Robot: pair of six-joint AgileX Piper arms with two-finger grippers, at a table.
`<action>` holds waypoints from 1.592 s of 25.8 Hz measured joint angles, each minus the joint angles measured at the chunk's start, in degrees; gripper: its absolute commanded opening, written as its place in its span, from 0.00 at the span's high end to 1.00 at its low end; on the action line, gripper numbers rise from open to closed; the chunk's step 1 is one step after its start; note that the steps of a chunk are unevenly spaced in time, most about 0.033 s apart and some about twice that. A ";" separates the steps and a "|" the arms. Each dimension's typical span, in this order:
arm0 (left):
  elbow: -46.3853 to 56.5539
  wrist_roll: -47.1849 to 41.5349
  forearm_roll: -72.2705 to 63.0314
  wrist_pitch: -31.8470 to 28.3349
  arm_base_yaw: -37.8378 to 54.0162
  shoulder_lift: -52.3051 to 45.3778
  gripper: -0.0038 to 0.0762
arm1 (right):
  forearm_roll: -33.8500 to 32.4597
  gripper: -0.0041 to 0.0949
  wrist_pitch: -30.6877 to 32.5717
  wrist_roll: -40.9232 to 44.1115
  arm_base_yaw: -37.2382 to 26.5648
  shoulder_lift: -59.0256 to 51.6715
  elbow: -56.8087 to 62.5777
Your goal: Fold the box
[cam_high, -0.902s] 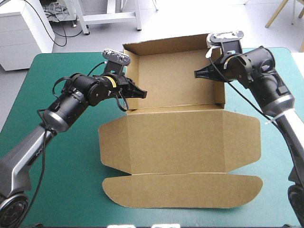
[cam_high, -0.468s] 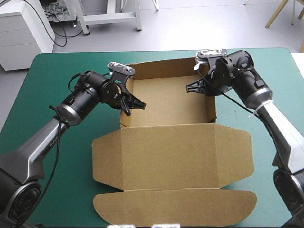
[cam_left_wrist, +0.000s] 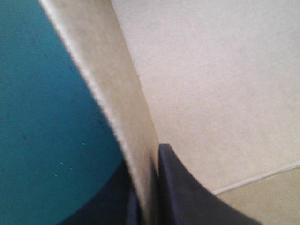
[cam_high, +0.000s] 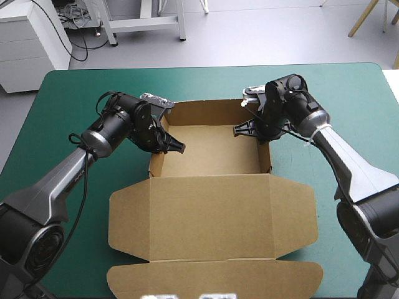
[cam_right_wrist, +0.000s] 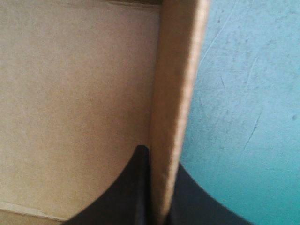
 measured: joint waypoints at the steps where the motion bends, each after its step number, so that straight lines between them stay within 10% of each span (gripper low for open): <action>1: 0.00 0.47 0.00 0.30 0.07 0.42 0.92 | 0.52 0.98 0.07 0.00 0.00 0.66 0.00; 5: 0.00 2.37 0.00 1.04 0.27 1.73 0.69 | 0.95 0.91 -0.06 -0.81 0.00 2.39 0.00; 9: 0.11 4.98 0.20 1.49 0.31 2.39 0.42 | 1.09 0.61 -0.60 -2.66 0.05 3.50 0.00; 16: 0.11 5.90 0.12 -0.05 -0.12 2.41 0.32 | 4.50 0.10 -0.92 -4.90 0.81 3.61 -0.05; 33: -1.37 5.94 1.53 -0.64 -0.22 -13.79 0.34 | 2.67 0.09 -3.11 -7.61 1.11 -8.55 -0.10; 41: -1.37 7.68 6.48 1.57 -0.22 -28.82 0.70 | 0.52 0.09 -3.34 -8.39 1.11 -18.75 -0.10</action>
